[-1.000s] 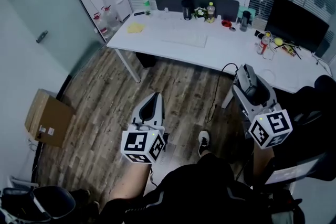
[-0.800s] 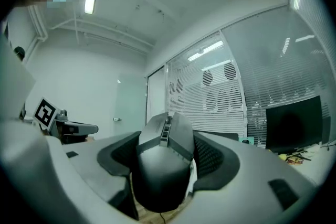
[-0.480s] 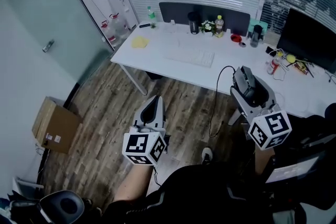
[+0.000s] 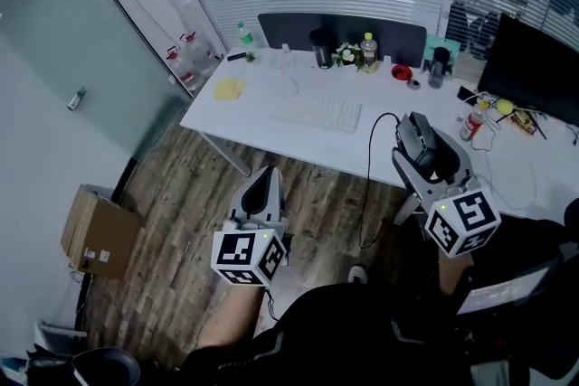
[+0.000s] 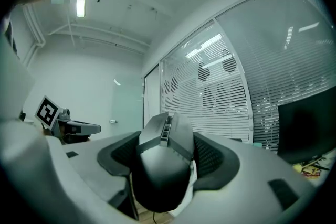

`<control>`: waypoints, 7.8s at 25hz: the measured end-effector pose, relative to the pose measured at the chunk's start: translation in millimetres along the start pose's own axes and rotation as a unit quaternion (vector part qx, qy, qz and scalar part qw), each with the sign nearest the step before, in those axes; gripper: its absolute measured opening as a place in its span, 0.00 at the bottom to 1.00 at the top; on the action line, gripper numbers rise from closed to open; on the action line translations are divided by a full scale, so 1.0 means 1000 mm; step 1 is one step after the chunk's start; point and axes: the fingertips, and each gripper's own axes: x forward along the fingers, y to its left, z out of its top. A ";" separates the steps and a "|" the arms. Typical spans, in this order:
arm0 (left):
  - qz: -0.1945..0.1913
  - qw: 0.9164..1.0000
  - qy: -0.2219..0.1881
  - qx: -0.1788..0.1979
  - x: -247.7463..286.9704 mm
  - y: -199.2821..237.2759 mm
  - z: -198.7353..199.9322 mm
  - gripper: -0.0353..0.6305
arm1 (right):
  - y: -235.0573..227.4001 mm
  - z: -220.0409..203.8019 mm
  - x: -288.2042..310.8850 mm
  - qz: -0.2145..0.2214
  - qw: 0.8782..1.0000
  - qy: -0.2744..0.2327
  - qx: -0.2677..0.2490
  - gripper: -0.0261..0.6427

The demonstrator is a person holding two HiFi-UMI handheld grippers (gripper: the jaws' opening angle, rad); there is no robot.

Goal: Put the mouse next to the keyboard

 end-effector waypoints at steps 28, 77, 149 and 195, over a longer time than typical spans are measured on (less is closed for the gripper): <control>-0.118 0.993 0.017 -0.001 0.168 0.017 -0.016 0.10 | -0.080 -0.015 0.085 -0.106 0.994 0.017 -0.009 0.49; -0.170 0.983 0.060 -0.034 0.381 0.054 -0.062 0.10 | -0.230 -0.119 0.178 -0.258 0.958 0.115 0.042 0.49; -0.088 0.977 0.193 0.014 0.371 0.046 -0.186 0.10 | -0.302 -0.397 0.209 -0.223 0.906 0.347 0.093 0.59; -0.283 0.958 0.034 -0.009 0.378 0.003 -0.018 0.10 | -0.183 -0.033 0.159 -0.259 0.964 0.049 0.039 0.04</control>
